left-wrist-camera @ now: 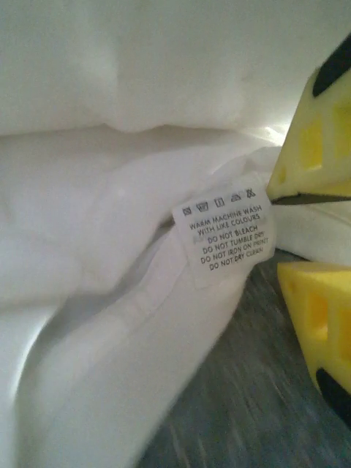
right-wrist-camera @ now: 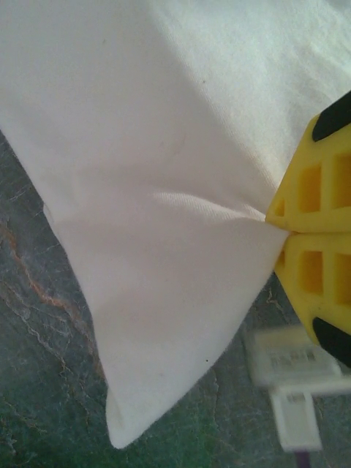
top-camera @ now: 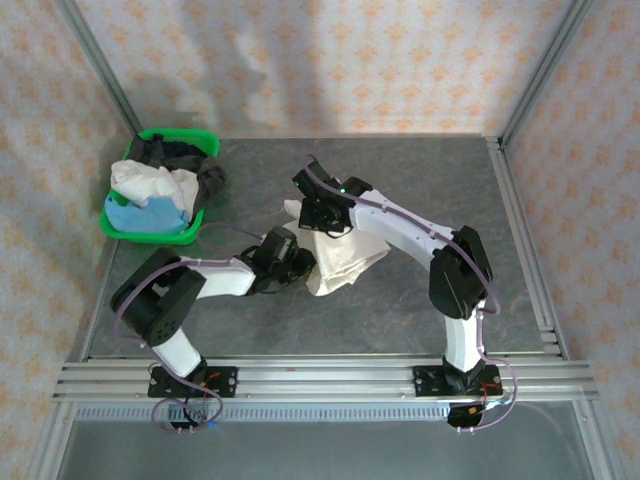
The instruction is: Fold and stack the t-shirts
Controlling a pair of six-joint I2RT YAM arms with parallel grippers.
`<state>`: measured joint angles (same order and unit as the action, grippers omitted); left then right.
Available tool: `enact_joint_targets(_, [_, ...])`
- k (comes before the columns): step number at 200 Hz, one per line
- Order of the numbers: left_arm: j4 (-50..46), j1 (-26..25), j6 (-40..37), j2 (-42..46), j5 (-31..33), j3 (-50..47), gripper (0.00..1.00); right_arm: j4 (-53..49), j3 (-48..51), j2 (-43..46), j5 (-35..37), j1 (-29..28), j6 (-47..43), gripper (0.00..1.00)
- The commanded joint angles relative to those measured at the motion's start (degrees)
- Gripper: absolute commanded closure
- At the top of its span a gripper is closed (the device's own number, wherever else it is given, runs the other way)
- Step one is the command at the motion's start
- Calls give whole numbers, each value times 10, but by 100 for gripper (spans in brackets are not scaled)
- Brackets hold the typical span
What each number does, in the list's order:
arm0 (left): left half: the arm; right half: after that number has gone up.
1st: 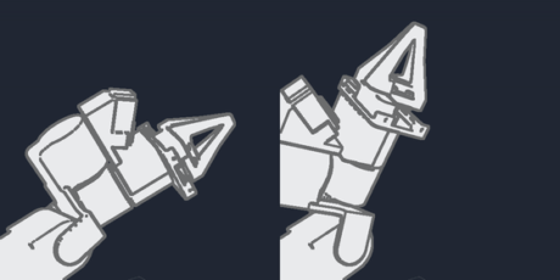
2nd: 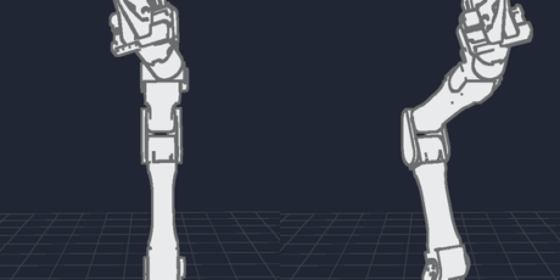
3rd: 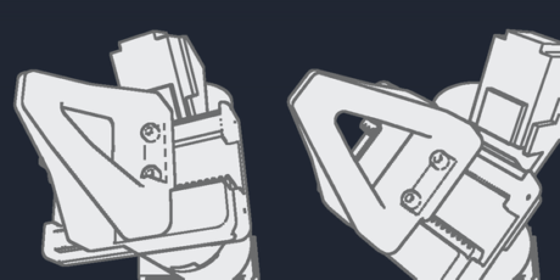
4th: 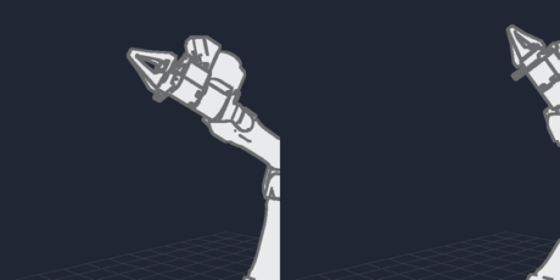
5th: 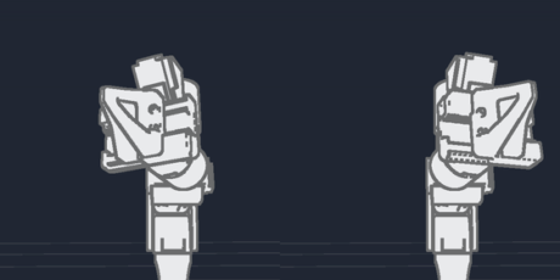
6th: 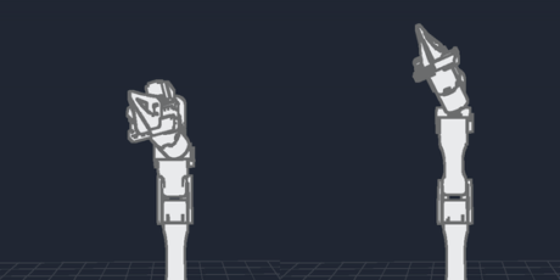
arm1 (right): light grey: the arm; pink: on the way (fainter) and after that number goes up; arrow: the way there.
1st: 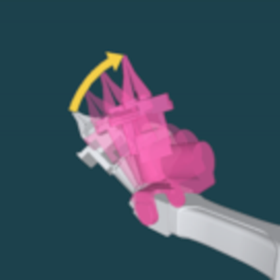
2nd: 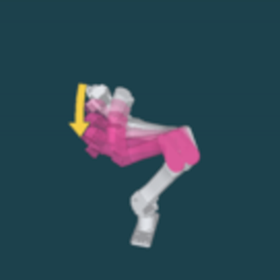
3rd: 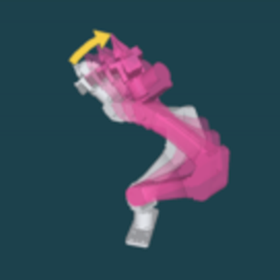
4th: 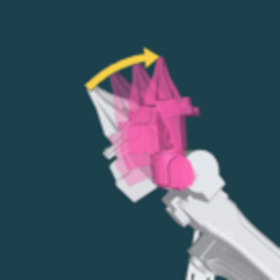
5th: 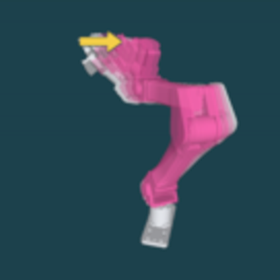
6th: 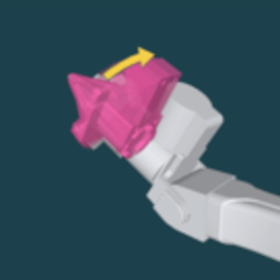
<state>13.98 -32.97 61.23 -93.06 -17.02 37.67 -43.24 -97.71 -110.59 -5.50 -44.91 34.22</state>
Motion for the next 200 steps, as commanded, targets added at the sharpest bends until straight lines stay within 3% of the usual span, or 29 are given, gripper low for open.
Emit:
enact_joint_targets(1, [-88, 19, -6, 54, 26, -33, 66, 28, 16, -3, -8, -2, -12, 100])
enact_joint_targets(63, [-276, 87, -11, 203, 49, -76, 57, 84, 65, -24, -46, -17, -36, 98])
enact_joint_targets(106, [-400, 119, -71, 245, 122, 21, 51, 97, 61, -53, -112, -35, -46, 63])
enact_joint_targets(124, [-399, 135, -85, 220, 119, 57, 49, 97, 69, -37, -119, -38, -54, 55])
enact_joint_targets(149, [-399, 140, -114, 144, 114, 129, 47, 90, 108, 7, -96, -38, -63, 54])
enact_joint_targets(200, [-373, 128, -188, -40, 47, 298, 47, 143, 244, 43, -128, -37, -73, 62])
